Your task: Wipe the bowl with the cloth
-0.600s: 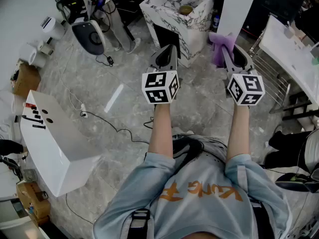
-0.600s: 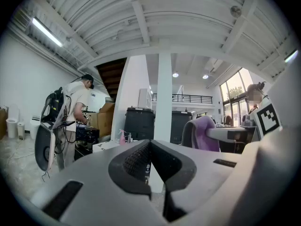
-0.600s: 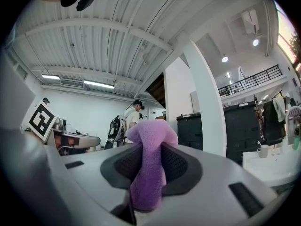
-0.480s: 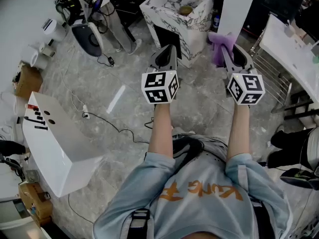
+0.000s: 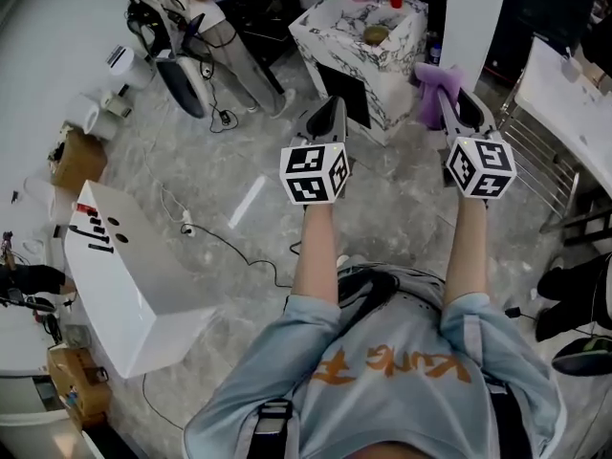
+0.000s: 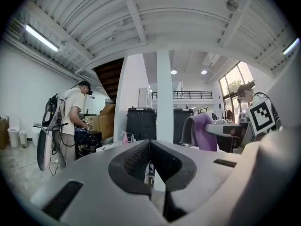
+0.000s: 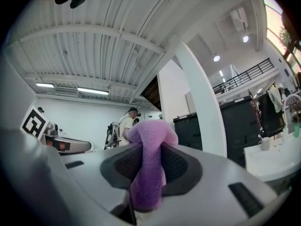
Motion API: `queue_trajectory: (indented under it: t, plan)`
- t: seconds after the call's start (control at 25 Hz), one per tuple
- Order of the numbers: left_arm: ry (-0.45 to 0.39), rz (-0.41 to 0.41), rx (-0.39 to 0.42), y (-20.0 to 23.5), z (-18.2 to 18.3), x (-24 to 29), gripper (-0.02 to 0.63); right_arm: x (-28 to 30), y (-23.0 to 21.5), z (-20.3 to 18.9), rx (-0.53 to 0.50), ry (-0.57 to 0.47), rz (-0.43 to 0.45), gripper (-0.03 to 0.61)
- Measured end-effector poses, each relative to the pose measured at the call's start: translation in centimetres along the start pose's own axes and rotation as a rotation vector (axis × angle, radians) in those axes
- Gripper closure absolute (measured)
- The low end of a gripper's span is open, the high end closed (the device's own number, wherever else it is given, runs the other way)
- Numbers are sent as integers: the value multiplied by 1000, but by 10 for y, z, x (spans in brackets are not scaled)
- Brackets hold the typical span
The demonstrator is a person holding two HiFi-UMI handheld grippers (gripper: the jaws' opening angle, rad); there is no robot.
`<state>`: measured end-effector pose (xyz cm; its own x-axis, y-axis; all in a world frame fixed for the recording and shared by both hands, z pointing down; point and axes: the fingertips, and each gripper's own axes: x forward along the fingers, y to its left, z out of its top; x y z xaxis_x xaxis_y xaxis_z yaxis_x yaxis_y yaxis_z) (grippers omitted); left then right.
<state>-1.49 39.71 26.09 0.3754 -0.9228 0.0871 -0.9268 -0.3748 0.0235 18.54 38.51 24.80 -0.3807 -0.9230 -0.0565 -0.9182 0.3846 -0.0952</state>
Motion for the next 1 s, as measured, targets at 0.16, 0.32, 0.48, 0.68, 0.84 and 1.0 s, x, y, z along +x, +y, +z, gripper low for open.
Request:
queue_trajectory:
  t: [0.16, 0.32, 0.48, 0.68, 0.84, 1.0]
  plan:
    - [-13, 15, 0, 13, 10, 7, 592, 13, -6, 10, -1, -15, -8, 457]
    - [-20, 11, 12, 14, 18, 17, 592, 20, -16, 20, -2, -30, -17, 457]
    - [-31, 3, 27, 14, 27, 30, 592, 28, -28, 23, 4, -31, -26, 457]
    - [-47, 3, 48, 27, 42, 49, 592, 46, -35, 33, 0, -59, -25, 457]
    - [-79, 1, 58, 37, 58, 63, 592, 56, -46, 46, -10, -90, -43, 457]
    - [-91, -22, 79, 45, 63, 87, 592, 77, -57, 46, -12, -104, -61, 457]
